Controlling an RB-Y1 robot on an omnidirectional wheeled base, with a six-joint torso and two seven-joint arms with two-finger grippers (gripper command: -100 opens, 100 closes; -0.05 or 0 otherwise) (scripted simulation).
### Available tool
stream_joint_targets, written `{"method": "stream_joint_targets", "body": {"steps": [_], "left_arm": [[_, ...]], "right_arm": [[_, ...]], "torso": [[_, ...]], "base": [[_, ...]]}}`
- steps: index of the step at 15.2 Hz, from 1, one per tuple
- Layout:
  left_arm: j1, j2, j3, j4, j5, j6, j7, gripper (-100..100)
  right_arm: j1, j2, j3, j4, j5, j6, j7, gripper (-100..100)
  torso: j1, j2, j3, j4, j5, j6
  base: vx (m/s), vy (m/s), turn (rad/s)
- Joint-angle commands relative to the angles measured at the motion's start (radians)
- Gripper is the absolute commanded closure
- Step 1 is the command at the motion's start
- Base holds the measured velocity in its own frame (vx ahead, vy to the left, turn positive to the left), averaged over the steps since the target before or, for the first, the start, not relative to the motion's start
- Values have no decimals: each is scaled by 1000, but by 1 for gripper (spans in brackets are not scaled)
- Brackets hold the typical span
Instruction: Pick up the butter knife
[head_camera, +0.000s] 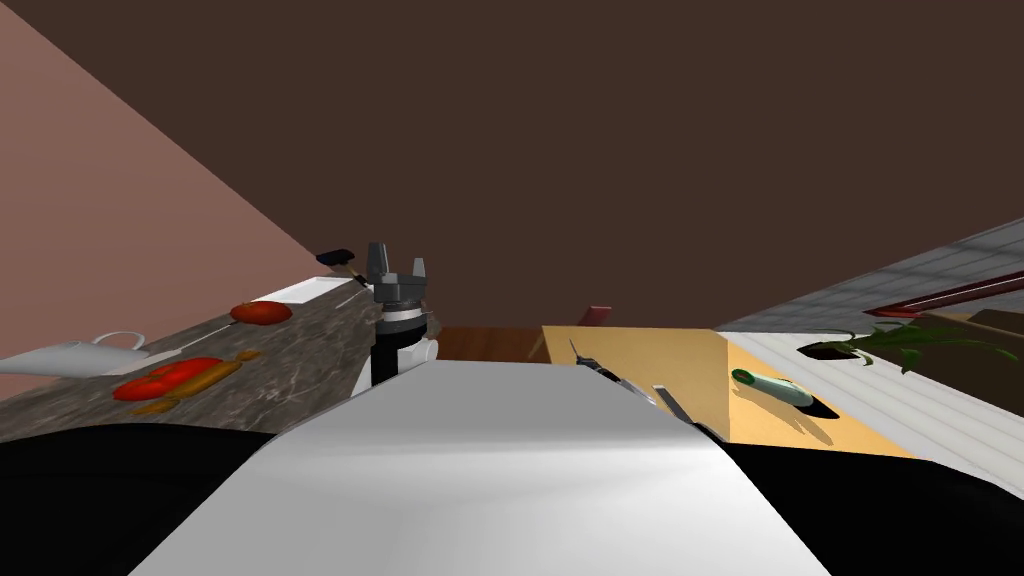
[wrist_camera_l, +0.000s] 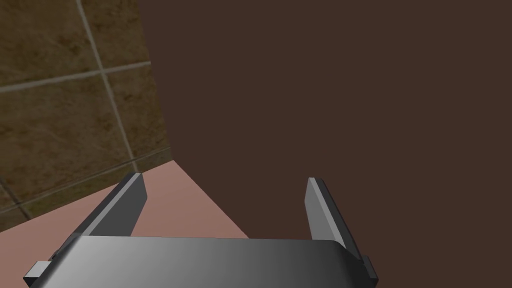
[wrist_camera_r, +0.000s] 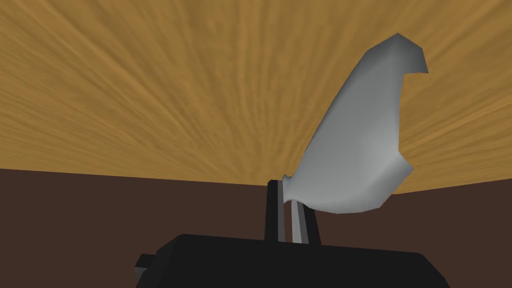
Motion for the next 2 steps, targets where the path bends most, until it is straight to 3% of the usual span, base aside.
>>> {"method": "stream_joint_targets", "body": {"steps": [1, 2], "left_arm": [[0, 0, 0, 0, 0, 0, 0, 0], [0, 0, 0, 0, 0, 0, 0, 0]], "right_arm": [[-11, 2, -6, 29, -9, -15, 17, 100], [-3, 0, -2, 9, -5, -5, 6, 100]], "torso": [[0, 0, 0, 0, 0, 0], [-1, 0, 0, 0, 0, 0]], "base": [[12, 23, -17], [5, 11, -7]]}}
